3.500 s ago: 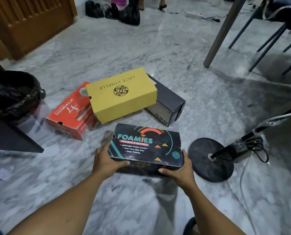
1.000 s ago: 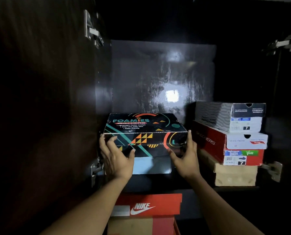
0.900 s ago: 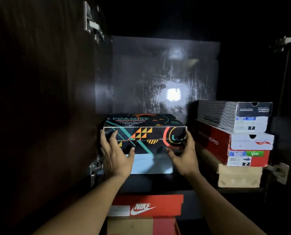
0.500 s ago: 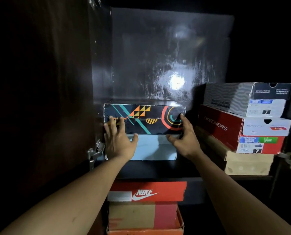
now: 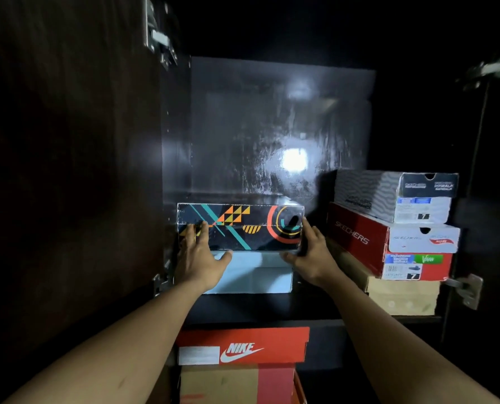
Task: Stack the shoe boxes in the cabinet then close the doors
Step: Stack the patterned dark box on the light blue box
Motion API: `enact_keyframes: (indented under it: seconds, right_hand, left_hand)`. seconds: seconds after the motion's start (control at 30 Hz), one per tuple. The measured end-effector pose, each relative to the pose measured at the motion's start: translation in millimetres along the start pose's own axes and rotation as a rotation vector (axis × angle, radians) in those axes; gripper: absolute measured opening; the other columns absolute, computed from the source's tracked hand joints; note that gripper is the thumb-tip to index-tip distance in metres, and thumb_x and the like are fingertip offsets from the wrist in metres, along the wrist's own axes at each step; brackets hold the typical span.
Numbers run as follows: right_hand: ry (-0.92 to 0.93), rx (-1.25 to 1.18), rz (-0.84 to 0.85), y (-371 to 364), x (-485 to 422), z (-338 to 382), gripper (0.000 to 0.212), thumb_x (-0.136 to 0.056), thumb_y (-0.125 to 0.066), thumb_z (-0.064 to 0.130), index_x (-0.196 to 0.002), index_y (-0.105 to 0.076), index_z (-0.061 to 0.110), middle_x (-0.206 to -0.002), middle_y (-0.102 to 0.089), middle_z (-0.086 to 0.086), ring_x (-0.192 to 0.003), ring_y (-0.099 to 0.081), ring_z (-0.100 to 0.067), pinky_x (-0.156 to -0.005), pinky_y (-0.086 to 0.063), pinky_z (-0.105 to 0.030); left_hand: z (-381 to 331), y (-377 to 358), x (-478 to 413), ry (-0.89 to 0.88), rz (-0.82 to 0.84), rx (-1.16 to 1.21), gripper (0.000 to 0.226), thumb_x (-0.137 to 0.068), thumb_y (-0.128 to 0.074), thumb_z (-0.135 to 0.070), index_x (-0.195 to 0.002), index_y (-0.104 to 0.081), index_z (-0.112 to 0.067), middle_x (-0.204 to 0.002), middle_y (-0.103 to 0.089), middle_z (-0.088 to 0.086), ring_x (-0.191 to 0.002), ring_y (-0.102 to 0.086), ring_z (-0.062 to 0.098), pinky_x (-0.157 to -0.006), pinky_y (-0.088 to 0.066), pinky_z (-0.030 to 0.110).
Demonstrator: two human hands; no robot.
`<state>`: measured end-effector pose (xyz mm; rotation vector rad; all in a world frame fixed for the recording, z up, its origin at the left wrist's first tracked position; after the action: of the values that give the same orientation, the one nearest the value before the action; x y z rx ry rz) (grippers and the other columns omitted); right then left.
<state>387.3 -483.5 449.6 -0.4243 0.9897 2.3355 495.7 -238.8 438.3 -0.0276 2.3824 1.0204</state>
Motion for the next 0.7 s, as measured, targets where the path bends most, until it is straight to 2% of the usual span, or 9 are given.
enact_keyframes:
  seconds: [0.07, 0.17, 0.37, 0.5, 0.57, 0.63, 0.7]
  right_hand:
    - [0.003, 0.022, -0.005, 12, 18, 7, 0.099, -0.086, -0.078, 0.03, -0.16, -0.011, 0.027, -0.167, -0.004, -0.009, -0.155, -0.002, -0.022, -0.12, -0.013, -0.03]
    - [-0.022, 0.05, -0.027, 39, 49, 20, 0.101, -0.085, -0.078, 0.036, -0.16, -0.012, 0.026, -0.166, -0.009, -0.009, -0.153, -0.013, -0.023, -0.12, -0.015, -0.029]
    - [-0.106, 0.108, -0.085, 115, 135, 40, 0.101, -0.085, -0.078, 0.033, -0.16, -0.012, 0.024, -0.161, -0.016, -0.008, -0.149, -0.025, -0.024, -0.121, -0.024, -0.033]
    - [-0.215, 0.211, -0.154, 180, 204, 39, 0.102, -0.085, -0.077, 0.042, -0.16, -0.009, 0.031, -0.164, -0.013, -0.004, -0.15, -0.025, -0.025, -0.121, -0.028, -0.041]
    - [-0.282, 0.247, -0.217, 216, 243, 39, 0.104, -0.083, -0.079, 0.039, -0.16, -0.009, 0.03, -0.162, -0.014, -0.002, -0.146, -0.033, -0.023, -0.119, -0.032, -0.037]
    - [-0.348, 0.298, -0.256, 253, 287, 38, 0.104, -0.084, -0.078, 0.042, -0.16, -0.008, 0.028, -0.163, -0.013, -0.004, -0.145, -0.033, -0.024, -0.117, -0.035, -0.038]
    - [-0.411, 0.367, -0.287, 287, 335, 40, 0.101, -0.087, -0.074, 0.043, -0.161, -0.007, 0.027, -0.164, -0.013, -0.004, -0.146, -0.031, -0.025, -0.116, -0.035, -0.036]
  left_hand:
    - [-10, 10, 11, -0.018, 0.011, 0.009, 0.097, -0.088, -0.062, -0.056, -0.158, -0.001, -0.028, -0.166, 0.012, -0.002, -0.152, -0.011, 0.029, -0.113, -0.032, 0.044]
    - [-27, 24, 32, -0.063, 0.024, 0.061, 0.099, -0.088, -0.065, -0.053, -0.159, -0.002, -0.025, -0.167, 0.008, 0.0, -0.153, -0.008, 0.023, -0.116, -0.026, 0.04]
    - [-93, 32, 94, -0.184, 0.142, 0.159, 0.101, -0.088, -0.062, -0.057, -0.159, 0.003, -0.027, -0.167, 0.005, -0.003, -0.153, -0.007, 0.018, -0.114, -0.03, 0.038]
    - [-154, 22, 149, -0.271, 0.246, 0.256, 0.101, -0.085, -0.064, -0.059, -0.159, -0.004, -0.024, -0.167, -0.006, -0.001, -0.151, -0.017, 0.021, -0.118, -0.029, 0.041]
    - [-188, 16, 178, -0.319, 0.306, 0.323, 0.103, -0.082, -0.067, -0.056, -0.158, -0.007, -0.022, -0.166, -0.011, 0.001, -0.151, -0.018, 0.021, -0.119, -0.028, 0.043]
    - [-226, 9, 209, -0.371, 0.375, 0.389, 0.104, -0.08, -0.07, -0.052, -0.158, -0.01, -0.02, -0.163, -0.017, 0.003, -0.149, -0.021, 0.023, -0.12, -0.026, 0.04]
    - [-262, 2, 240, -0.429, 0.429, 0.436, 0.105, -0.077, -0.068, -0.057, -0.158, -0.012, -0.021, -0.16, -0.021, 0.003, -0.148, -0.024, 0.025, -0.119, -0.027, 0.042]
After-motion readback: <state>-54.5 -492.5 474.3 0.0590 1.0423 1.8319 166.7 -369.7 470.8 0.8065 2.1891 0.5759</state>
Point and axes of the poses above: each hand's wrist, its own x-axis away from the middle knuckle, its own y-axis out of the back of the hand, z = x × y, the point moved 5 cm from there along -x, towards the middle knuckle
